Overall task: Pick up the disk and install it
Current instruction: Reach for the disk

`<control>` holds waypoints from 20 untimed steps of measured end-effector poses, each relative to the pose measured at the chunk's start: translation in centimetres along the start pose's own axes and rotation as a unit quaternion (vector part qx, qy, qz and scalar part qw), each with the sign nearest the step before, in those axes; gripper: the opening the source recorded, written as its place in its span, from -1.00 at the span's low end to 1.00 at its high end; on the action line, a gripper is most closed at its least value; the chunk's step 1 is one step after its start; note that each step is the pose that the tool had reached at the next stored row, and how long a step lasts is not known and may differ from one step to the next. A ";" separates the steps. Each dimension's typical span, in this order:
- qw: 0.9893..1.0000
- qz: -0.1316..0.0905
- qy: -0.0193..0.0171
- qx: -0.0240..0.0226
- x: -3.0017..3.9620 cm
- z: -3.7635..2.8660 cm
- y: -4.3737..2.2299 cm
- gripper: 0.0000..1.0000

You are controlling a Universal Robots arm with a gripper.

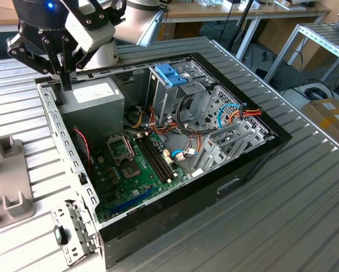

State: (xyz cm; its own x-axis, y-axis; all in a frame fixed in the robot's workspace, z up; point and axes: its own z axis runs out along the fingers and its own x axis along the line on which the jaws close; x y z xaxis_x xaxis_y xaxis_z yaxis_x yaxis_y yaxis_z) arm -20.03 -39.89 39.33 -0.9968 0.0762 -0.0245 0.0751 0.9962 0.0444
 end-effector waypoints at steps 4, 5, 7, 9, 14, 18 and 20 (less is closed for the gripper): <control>1.000 0.000 0.000 0.000 0.19 -0.01 -0.01 -0.80; 1.000 0.000 0.000 0.000 0.24 -0.01 -0.02 -0.80; 1.000 0.000 0.000 0.000 0.45 -0.01 -0.03 -0.80; 1.000 0.000 0.000 0.000 0.59 -0.02 -0.04 -0.80; 1.000 0.000 0.000 0.000 0.83 -0.03 -0.06 -0.80; 1.000 0.000 0.000 0.000 1.08 -0.03 -0.08 -0.80; 1.000 0.000 0.000 0.000 1.20 -0.04 -0.09 -0.80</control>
State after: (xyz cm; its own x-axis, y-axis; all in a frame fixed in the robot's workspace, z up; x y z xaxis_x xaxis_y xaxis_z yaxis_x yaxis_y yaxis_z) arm -21.24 -39.90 39.33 -0.9968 0.0762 -0.0244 0.0751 0.9962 0.0443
